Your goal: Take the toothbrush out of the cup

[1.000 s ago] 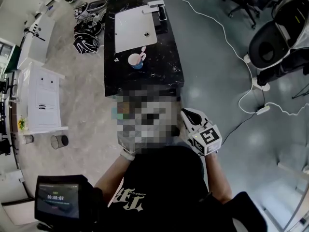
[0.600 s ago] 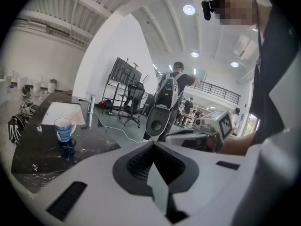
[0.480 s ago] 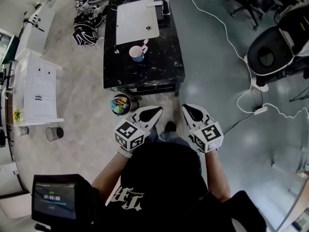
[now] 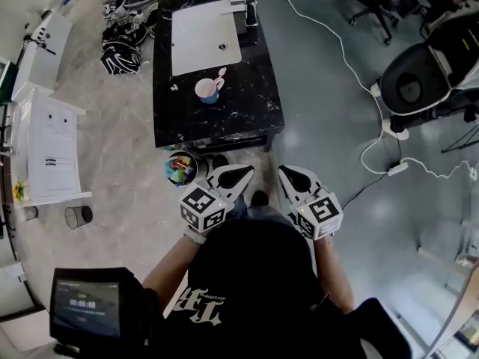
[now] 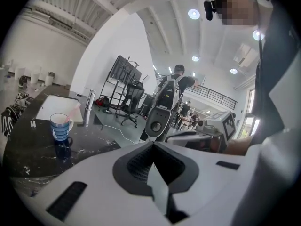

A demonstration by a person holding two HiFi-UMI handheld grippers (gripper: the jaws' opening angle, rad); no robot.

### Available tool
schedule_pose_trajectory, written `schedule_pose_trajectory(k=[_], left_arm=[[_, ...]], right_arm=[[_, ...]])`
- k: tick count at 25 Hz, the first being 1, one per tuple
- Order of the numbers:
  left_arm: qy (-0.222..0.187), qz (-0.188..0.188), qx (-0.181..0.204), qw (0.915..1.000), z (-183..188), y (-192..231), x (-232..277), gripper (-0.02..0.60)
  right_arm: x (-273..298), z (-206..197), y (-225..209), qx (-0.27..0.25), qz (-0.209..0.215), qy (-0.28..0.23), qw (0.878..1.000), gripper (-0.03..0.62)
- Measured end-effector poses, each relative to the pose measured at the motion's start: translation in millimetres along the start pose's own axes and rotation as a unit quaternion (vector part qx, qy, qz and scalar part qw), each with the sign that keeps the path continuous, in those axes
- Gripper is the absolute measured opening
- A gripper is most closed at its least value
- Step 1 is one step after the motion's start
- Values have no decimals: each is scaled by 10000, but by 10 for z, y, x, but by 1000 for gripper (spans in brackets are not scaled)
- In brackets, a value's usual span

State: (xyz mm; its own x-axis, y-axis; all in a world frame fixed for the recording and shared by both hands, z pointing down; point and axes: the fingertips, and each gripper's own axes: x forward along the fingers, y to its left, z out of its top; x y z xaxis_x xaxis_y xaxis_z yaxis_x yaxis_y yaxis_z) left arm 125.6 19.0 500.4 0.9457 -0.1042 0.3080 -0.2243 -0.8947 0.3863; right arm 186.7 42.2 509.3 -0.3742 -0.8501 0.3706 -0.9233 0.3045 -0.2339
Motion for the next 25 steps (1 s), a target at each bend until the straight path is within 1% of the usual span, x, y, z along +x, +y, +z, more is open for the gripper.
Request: schedule_pose_trajectory(k=[7, 11, 15, 20, 25], left_arm=[[-14, 28, -117, 9999, 209, 493, 6, 5], [-65, 100, -122, 9999, 381, 829, -39, 5], [-172, 158, -131, 9996, 577, 1138, -89, 5], [-225, 241, -216, 9992, 730, 1486, -211, 5], [-269, 337, -318, 9986, 827, 1818, -349, 5]], right_arm=[[542, 260, -5, -104, 213, 89, 9997, -12], [896, 586, -40, -153, 251, 24, 9996, -12], [1249, 792, -71, -219, 330, 14, 9992, -12], [1653, 934, -110, -43, 436, 34, 9990, -12], [1976, 1027, -162, 80, 389, 130, 9991, -12]])
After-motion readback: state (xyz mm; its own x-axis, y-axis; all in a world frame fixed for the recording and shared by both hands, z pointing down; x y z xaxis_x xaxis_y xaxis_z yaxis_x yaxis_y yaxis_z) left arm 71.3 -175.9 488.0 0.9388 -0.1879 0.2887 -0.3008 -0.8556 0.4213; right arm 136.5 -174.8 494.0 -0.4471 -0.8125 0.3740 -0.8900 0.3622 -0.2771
